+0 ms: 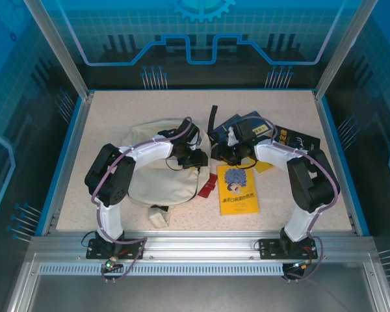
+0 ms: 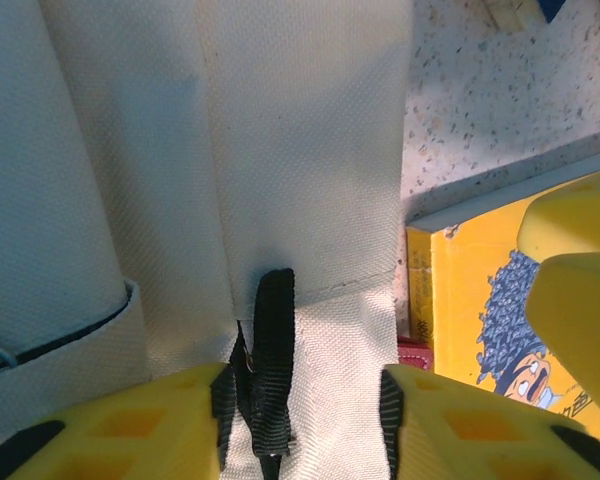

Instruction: Pack the student bag

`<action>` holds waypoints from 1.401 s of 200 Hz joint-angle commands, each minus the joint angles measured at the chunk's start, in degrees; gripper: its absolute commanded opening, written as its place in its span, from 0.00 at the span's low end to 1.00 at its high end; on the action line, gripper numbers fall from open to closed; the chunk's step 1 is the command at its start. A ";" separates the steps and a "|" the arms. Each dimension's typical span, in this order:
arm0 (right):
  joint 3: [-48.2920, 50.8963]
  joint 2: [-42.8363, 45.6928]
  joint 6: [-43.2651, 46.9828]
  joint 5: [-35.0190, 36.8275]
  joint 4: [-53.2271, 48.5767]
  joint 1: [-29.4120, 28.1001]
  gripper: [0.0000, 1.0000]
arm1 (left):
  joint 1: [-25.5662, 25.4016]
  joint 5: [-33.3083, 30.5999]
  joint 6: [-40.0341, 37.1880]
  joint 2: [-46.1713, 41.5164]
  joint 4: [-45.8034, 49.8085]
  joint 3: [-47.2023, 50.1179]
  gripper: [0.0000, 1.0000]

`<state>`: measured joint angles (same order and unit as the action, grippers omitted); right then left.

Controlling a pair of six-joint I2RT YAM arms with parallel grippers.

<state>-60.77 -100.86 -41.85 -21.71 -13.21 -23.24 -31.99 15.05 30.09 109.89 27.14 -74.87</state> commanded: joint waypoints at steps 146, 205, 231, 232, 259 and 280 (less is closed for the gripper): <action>-3.73 -6.14 -1.03 -3.35 1.39 -1.27 0.37 | 0.09 2.05 -0.80 0.88 0.37 -2.48 0.18; -3.49 -6.68 -2.23 -3.44 2.66 -1.27 0.36 | 0.23 1.50 -1.61 3.09 1.40 -4.82 0.25; -3.30 -6.60 -2.54 -3.42 2.93 -1.28 0.36 | 0.32 1.37 -1.76 4.06 1.52 -5.55 0.25; -3.30 -6.62 -2.54 -3.42 2.97 -1.28 0.36 | 0.33 1.38 -1.77 4.13 1.52 -5.59 0.25; -3.14 -6.60 -2.86 -3.38 3.28 -1.28 0.36 | 0.39 2.04 -1.67 4.64 1.49 -6.25 0.23; -3.04 -6.68 -3.15 -3.42 3.46 -1.20 0.36 | 0.35 2.34 -1.60 4.82 1.32 -6.42 0.20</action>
<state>-63.44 -106.52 -44.05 -23.00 -10.83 -23.97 -31.66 16.34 29.61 113.38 29.41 -79.00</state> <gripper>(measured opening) 0.360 0.219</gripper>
